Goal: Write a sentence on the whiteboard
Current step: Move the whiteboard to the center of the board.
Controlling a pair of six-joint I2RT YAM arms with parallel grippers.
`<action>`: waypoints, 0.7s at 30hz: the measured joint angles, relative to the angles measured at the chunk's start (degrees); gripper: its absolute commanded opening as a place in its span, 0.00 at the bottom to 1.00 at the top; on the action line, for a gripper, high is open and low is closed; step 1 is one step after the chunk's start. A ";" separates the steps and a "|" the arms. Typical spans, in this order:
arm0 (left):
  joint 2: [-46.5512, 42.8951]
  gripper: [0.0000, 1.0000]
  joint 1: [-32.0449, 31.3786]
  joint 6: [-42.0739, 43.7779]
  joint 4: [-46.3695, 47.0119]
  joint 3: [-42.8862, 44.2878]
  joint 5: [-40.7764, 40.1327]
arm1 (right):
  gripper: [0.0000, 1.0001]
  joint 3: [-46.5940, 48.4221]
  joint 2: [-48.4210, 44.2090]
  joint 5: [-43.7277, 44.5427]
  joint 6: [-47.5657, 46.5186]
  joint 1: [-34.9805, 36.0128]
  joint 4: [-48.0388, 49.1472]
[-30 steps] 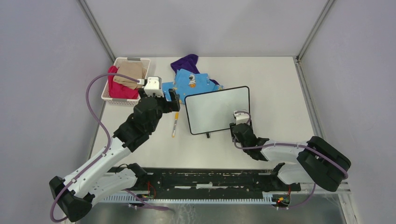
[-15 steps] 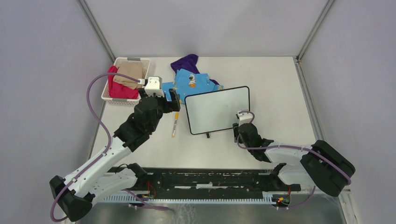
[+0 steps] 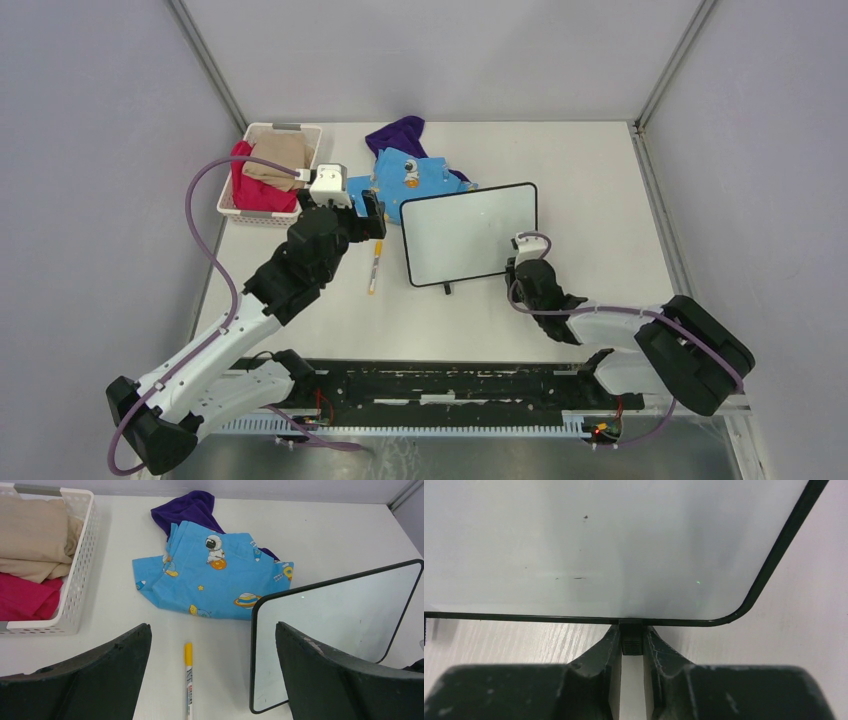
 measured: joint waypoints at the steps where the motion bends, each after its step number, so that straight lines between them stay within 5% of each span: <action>1: 0.00 0.98 0.00 0.00 0.02 0.00 0.00 | 0.18 -0.17 -0.11 0.09 0.02 -0.02 0.15; 12: 1.01 0.98 0.00 0.00 0.00 0.00 0.26 | 0.17 -5.79 -5.77 4.15 2.14 -0.44 1.90; 21: 1.05 0.98 0.00 0.00 0.00 0.00 0.57 | 0.43 -5.27 -5.40 4.09 2.97 -0.55 1.46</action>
